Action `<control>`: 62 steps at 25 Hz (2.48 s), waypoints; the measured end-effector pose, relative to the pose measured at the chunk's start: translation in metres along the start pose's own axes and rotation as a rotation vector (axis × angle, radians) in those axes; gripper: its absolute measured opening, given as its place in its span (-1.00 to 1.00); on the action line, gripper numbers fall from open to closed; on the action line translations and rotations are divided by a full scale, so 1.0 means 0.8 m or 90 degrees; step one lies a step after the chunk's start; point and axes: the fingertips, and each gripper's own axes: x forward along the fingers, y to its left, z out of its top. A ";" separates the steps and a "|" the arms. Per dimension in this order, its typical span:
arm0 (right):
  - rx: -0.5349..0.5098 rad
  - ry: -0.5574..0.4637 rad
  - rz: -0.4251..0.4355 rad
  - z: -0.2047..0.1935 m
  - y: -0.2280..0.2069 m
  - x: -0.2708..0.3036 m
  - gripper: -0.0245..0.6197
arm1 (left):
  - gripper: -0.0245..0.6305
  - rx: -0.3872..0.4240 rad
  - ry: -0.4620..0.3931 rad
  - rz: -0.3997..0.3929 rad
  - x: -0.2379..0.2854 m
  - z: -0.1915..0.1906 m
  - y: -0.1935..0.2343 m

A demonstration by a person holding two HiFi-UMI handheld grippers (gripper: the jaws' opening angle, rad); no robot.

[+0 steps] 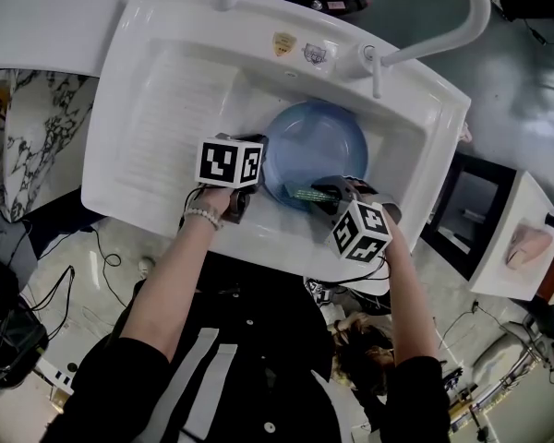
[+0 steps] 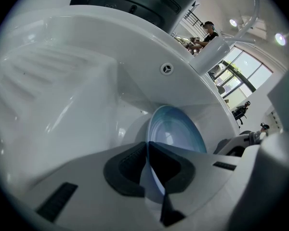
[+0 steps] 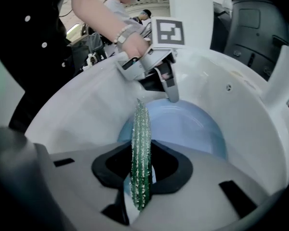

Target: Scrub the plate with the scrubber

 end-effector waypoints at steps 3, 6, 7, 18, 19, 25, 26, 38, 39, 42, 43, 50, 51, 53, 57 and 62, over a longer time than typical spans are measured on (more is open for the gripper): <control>0.049 0.010 -0.096 -0.009 -0.045 -0.010 -0.63 | -0.86 0.003 -0.001 0.000 0.000 0.000 0.000; 0.081 0.043 -0.184 -0.022 -0.087 -0.013 -0.63 | -0.86 0.002 -0.001 0.001 -0.001 0.000 0.000; 0.095 0.051 -0.209 -0.026 -0.100 -0.014 -0.63 | -0.86 0.003 -0.001 0.002 -0.001 0.001 -0.001; 0.249 0.103 -0.343 -0.063 -0.156 -0.013 -0.63 | -0.86 0.003 -0.004 -0.002 -0.004 0.003 -0.002; 0.252 0.107 -0.342 -0.063 -0.153 -0.012 -0.63 | -0.86 0.003 -0.004 -0.002 -0.004 0.003 -0.002; 0.261 0.115 -0.307 -0.057 -0.112 -0.002 -0.63 | -0.86 -0.001 -0.006 -0.001 -0.003 0.002 -0.001; 0.265 0.110 -0.299 -0.055 -0.105 -0.001 -0.63 | -0.86 -0.001 -0.006 -0.001 -0.003 0.002 -0.001; 0.214 0.029 -0.110 0.006 -0.016 0.025 -0.63 | -0.86 -0.004 -0.004 -0.002 -0.002 0.002 0.004; 0.214 0.021 -0.097 0.012 -0.013 0.027 -0.63 | -0.86 -0.004 -0.004 -0.003 -0.002 0.002 0.004; 0.200 0.002 -0.051 0.030 -0.001 0.033 -0.63 | -0.86 -0.004 -0.004 -0.003 -0.002 0.002 0.003; 0.193 -0.001 -0.039 0.034 0.002 0.035 -0.63 | -0.86 -0.004 -0.005 -0.003 -0.002 0.001 0.003; 0.192 -0.020 0.041 0.041 0.015 0.030 -0.63 | -0.86 -0.003 -0.005 -0.003 -0.001 0.002 0.002; 0.188 -0.018 0.051 0.041 0.017 0.028 -0.63 | -0.86 -0.003 -0.005 -0.003 -0.002 0.002 0.002; 0.177 -0.012 0.070 0.040 0.020 0.024 -0.63 | -0.86 -0.001 -0.004 -0.003 -0.002 0.002 0.003; 0.168 -0.014 0.102 0.037 0.023 0.009 -0.63 | -0.86 0.003 -0.004 0.002 -0.002 0.003 0.003; 0.199 -0.030 0.033 0.031 0.001 -0.015 -0.63 | -0.86 0.015 0.000 0.015 -0.003 0.001 0.002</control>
